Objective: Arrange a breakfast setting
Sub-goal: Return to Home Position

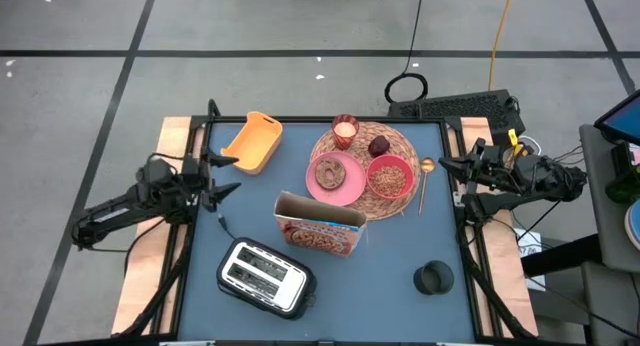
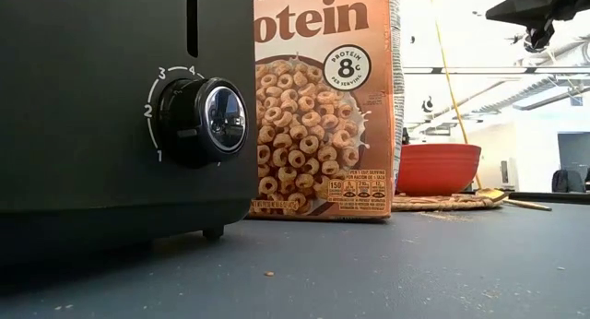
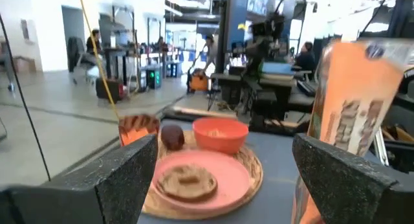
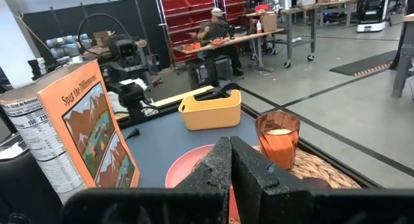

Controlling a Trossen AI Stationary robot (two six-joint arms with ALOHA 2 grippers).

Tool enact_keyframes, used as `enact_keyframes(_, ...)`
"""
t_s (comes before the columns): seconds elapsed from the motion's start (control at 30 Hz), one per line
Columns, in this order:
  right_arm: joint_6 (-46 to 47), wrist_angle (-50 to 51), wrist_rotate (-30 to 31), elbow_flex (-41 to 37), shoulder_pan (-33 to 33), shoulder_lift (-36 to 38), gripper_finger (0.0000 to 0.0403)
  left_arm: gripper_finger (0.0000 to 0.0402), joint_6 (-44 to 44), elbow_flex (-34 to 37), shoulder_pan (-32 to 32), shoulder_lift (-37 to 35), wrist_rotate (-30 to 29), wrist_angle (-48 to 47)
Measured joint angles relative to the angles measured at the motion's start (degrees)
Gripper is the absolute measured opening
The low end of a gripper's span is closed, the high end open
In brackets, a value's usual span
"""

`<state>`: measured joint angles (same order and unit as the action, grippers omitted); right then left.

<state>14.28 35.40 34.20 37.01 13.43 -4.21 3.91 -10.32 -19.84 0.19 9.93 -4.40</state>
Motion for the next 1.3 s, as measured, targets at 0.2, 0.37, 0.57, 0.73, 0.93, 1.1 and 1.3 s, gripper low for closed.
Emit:
enact_keyframes(0.2,0.0,0.0,0.1,0.0,0.0,0.0,0.0,0.0363,0.3,5.5,0.0,0.0,0.0,7.8)
enact_keyframes(0.37,0.0,0.0,0.1,0.0,0.0,0.0,0.0,0.0363,0.3,8.6,0.0,0.0,0.0,12.3)
enact_keyframes(0.57,-0.4,0.0,0.1,0.0,0.0,0.0,0.0,0.0363,-0.3,9.8,0.0,0.0,0.0,11.5)
enact_keyframes(0.73,-0.5,0.0,0.1,0.0,0.0,0.0,0.0,0.0363,-1.0,9.8,0.0,0.0,-0.5,11.5)
enact_keyframes(0.93,-3.0,-2.0,0.0,-3.3,0.0,0.0,0.0,0.0363,-1.1,9.8,0.0,0.0,-3.5,9.4)
enact_keyframes(1.1,-5.2,-7.9,0.0,-8.5,0.0,0.0,0.0,0.0363,-0.8,9.8,0.0,0.1,-3.5,8.5)
enact_keyframes(1.3,-8.6,-23.0,-9.2,-18.0,0.0,0.0,0.0,0.0363,-0.7,9.8,0.0,0.1,-3.5,8.5)
